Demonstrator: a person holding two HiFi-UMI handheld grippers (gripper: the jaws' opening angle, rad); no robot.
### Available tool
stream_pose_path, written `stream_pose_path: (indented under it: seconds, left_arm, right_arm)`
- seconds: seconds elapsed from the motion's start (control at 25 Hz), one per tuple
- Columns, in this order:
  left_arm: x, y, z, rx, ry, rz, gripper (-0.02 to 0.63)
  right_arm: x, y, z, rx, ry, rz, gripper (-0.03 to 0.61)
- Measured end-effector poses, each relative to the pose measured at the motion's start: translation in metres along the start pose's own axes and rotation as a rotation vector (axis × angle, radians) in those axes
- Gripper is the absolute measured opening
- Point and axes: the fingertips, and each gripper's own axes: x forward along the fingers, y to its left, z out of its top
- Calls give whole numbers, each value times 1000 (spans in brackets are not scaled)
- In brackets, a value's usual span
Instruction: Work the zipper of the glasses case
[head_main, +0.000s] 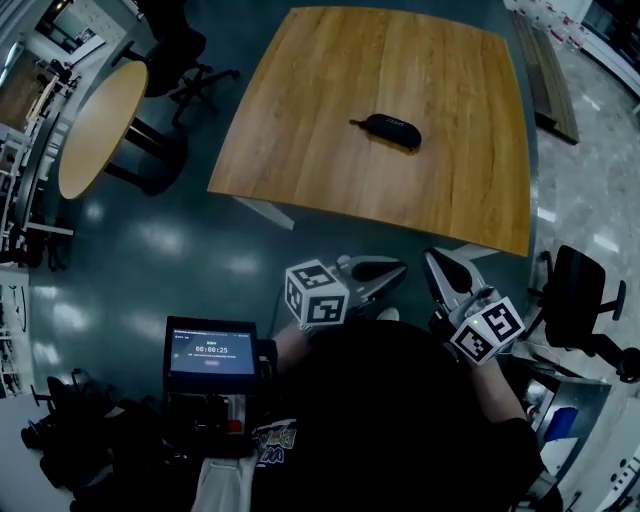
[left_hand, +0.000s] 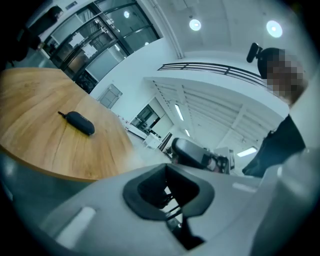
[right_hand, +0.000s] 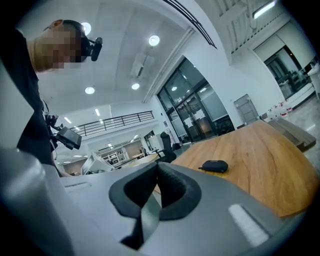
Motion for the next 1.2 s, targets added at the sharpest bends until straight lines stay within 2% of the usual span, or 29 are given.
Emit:
stream_pose_path:
  seconds: [0.16,0.48,0.68,0.88,1.08,1.2]
  left_arm:
    - [0,-13,-10,25,6,13,2]
    - [10,-19,-12,66,47,-2,2]
    - [14,-19,-18,57,57,-21,2]
    - [-4,-14,-17,59,68,-6,2]
    - [-3,-8,-9,102,62,11,2]
    - [-1,-6,-6,96,50,10,2]
  right_arm:
    - [-8,11,-6,-21,19,24,6]
    - [-20,4,0,-16,-5,-25,6]
    - [-24,6,-2,-44,3,-42,6]
    - [-13,15,-8,-24,1,-53,6]
    - [-10,8,-8,-2,-22,-71,6]
    - [-15,3,-5,10,-39,-82,6]
